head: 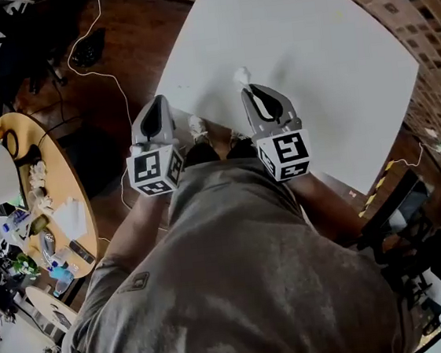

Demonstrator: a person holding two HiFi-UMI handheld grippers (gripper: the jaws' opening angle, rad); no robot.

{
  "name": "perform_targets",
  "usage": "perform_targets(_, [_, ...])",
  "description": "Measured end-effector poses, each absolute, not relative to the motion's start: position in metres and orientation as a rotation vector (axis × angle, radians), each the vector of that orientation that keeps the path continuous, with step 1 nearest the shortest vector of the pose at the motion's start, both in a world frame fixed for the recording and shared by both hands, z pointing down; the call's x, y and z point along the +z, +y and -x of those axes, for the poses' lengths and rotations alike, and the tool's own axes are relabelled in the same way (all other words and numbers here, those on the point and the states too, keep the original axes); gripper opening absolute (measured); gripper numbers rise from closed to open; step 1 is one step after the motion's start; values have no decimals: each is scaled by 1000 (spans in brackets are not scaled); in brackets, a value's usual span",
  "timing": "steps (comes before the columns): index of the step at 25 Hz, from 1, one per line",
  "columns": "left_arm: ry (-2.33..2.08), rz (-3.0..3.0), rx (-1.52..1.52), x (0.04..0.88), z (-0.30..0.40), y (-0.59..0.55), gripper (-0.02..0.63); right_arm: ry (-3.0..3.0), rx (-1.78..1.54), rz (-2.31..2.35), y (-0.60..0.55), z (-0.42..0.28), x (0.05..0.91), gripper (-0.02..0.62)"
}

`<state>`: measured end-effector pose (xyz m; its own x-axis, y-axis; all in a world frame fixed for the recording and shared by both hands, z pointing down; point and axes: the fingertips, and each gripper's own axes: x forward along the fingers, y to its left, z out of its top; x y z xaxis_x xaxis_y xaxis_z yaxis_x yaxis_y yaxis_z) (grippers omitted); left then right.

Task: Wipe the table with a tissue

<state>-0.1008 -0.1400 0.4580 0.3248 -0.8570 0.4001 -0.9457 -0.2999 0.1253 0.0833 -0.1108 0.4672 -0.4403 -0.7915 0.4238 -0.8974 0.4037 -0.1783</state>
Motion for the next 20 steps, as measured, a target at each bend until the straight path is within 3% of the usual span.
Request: perform_targets(20, [-1453, -2191, 452, 521, 161, -173, 2, -2173, 675, -1444, -143, -22, 530, 64])
